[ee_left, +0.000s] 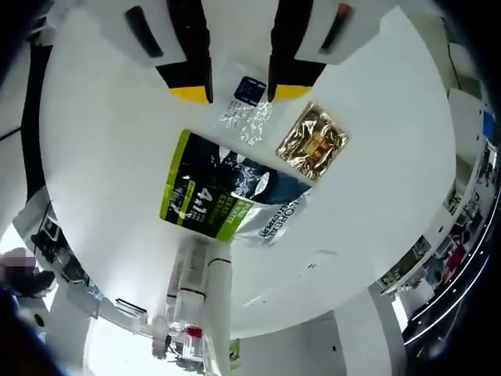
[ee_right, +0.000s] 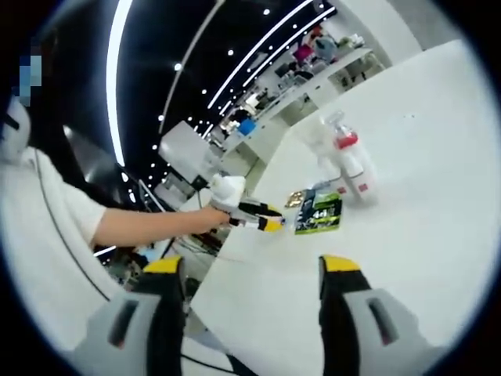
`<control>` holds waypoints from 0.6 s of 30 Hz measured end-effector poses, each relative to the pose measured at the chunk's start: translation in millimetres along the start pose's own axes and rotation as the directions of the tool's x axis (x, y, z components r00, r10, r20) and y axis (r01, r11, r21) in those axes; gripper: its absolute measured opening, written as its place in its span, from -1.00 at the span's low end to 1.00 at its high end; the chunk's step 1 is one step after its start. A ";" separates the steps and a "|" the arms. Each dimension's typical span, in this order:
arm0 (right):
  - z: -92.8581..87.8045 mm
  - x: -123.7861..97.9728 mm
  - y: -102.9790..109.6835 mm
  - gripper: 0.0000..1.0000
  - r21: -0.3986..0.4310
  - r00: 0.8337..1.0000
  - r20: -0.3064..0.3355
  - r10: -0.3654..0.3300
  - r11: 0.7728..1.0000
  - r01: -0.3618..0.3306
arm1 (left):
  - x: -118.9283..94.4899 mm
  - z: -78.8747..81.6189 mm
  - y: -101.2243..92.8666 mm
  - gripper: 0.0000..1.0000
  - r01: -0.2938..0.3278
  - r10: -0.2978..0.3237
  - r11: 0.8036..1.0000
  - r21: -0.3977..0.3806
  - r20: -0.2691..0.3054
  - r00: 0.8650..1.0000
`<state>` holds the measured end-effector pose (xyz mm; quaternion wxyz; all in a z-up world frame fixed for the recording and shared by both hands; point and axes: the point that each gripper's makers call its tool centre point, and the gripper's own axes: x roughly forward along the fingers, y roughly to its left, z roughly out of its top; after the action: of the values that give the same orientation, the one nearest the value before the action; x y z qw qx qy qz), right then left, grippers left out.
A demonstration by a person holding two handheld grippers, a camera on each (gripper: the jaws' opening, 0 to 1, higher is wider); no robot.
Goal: Arrange the skincare products in the storage area until every visible bottle or jar stands upright without overlapping.
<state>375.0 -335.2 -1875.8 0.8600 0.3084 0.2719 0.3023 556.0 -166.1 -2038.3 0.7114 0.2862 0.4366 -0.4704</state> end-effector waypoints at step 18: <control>13.9 14.5 13.6 0.44 -0.095 0.998 0.008 0.055 0.994 -0.054 | -76.5 29.4 -33.9 -0.14 -0.023 0.070 0.983 -0.185 0.253 0.965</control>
<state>388.9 -321.8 -1861.2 0.8665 0.2760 0.2441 0.3369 521.8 -171.4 -1956.7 0.7960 0.1671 0.3742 -0.4455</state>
